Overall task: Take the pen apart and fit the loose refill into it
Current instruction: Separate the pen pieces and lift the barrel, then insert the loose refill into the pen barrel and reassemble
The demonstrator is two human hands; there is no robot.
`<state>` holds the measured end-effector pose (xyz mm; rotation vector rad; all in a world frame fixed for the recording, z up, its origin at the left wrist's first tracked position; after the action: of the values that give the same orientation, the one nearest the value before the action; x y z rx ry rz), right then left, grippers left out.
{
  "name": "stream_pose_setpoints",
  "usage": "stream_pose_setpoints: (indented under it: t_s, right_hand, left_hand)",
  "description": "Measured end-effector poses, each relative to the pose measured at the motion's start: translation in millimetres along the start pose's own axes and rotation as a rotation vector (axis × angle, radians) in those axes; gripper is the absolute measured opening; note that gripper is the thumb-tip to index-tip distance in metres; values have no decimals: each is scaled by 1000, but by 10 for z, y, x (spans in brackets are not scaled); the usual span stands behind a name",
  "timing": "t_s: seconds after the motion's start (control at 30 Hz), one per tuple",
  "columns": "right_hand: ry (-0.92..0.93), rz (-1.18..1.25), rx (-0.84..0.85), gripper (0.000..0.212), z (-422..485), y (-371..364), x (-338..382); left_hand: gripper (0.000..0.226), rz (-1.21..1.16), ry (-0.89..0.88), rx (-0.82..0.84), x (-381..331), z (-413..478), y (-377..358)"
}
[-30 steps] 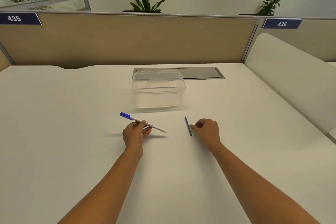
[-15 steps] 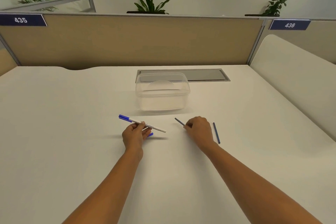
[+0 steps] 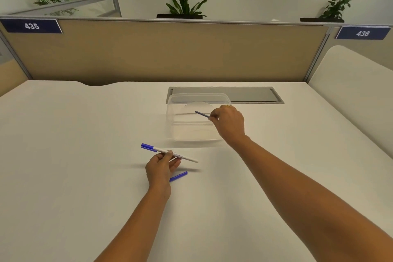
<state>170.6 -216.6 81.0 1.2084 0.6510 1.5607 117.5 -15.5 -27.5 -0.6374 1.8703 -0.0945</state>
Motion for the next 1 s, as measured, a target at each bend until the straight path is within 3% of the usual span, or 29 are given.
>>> stream_pose_setpoints:
  t_s: [0.37, 0.87, 1.0]
  right_hand:
    - [16, -44, 54, 22, 366, -280, 14]
    - [-95, 182, -237, 18, -51, 77, -205]
    - [-124, 215, -231, 16, -383, 62, -276]
  left_hand:
    - [8, 13, 13, 10, 55, 196, -24]
    - [6, 45, 26, 10, 57, 80, -131]
    - [5, 63, 15, 37, 67, -9, -142]
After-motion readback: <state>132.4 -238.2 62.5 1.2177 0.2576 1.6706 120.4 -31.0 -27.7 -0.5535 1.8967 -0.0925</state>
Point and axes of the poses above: each hand's wrist, its own z-axis towards the middle knuckle, its own y-axis out of the back of the hand, x = y × z, the point moved 6 cm from there along z, towards the middle knuckle
